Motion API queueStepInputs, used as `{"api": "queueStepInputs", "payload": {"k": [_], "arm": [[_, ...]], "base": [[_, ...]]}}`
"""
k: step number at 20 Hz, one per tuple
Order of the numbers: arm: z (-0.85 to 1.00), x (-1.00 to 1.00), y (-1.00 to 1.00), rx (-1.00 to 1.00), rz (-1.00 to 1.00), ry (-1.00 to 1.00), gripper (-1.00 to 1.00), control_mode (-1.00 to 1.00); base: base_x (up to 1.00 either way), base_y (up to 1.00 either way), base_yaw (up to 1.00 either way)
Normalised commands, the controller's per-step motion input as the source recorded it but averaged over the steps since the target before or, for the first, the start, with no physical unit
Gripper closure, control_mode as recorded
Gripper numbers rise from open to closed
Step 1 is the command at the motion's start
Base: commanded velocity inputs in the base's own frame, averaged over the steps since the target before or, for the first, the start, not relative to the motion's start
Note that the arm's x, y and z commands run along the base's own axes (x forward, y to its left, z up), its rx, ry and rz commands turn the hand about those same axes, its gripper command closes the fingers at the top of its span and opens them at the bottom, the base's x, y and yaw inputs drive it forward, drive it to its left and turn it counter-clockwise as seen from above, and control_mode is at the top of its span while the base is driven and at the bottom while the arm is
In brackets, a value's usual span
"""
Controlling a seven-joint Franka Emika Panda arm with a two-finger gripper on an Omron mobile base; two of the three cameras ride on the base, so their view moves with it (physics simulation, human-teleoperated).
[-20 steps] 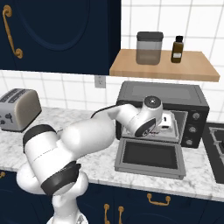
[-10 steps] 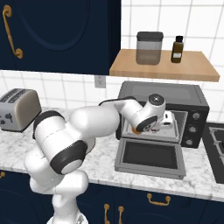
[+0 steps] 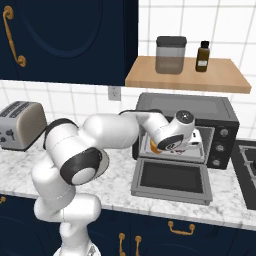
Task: Pick up the kebab skewer and baguette bread, and place them inside the toaster oven. Close the toaster oven door and start by setting the timer.
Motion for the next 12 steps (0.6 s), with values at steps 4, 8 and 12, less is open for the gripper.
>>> {"api": "queueStepInputs", "payload": {"k": [4,8,12], "arm": [[0.00,0.00,0.00,0.00,0.04,0.00,-1.00,-1.00],[0.00,0.00,0.00,0.00,0.03,0.00,-1.00,-1.00],[0.12,0.02,0.00,0.00,0.04,0.00,-1.00,-1.00]], "base": [[0.00,0.00,0.00],[0.00,0.00,0.00],[0.00,0.00,0.00]]}}
